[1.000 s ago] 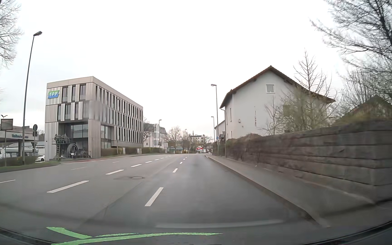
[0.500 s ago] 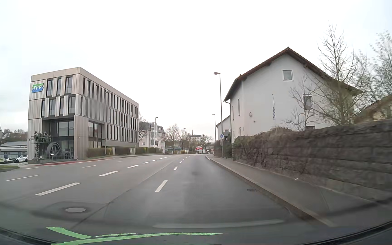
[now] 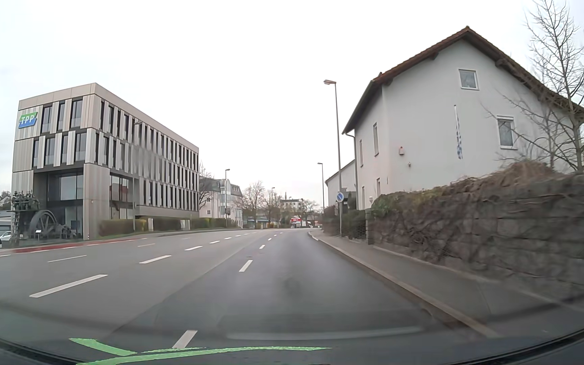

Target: Follow the waypoints while adhering to traffic rules and regulations

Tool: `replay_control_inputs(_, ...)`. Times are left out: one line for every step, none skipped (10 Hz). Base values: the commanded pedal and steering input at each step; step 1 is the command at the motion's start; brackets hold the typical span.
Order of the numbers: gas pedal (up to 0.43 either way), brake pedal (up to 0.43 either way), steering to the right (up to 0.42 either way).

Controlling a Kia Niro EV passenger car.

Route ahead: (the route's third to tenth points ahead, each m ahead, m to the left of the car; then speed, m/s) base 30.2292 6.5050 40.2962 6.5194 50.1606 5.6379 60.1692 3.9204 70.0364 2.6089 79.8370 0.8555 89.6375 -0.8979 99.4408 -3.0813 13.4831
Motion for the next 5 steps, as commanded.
replay_control_inputs(0.098, 0.0, -0.002)
replay_control_inputs(0.087, 0.0, -0.002)
replay_control_inputs(0.087, 0.0, -0.002)
replay_control_inputs(0.087, 0.0, -0.002)
replay_control_inputs(0.079, 0.0, -0.003)
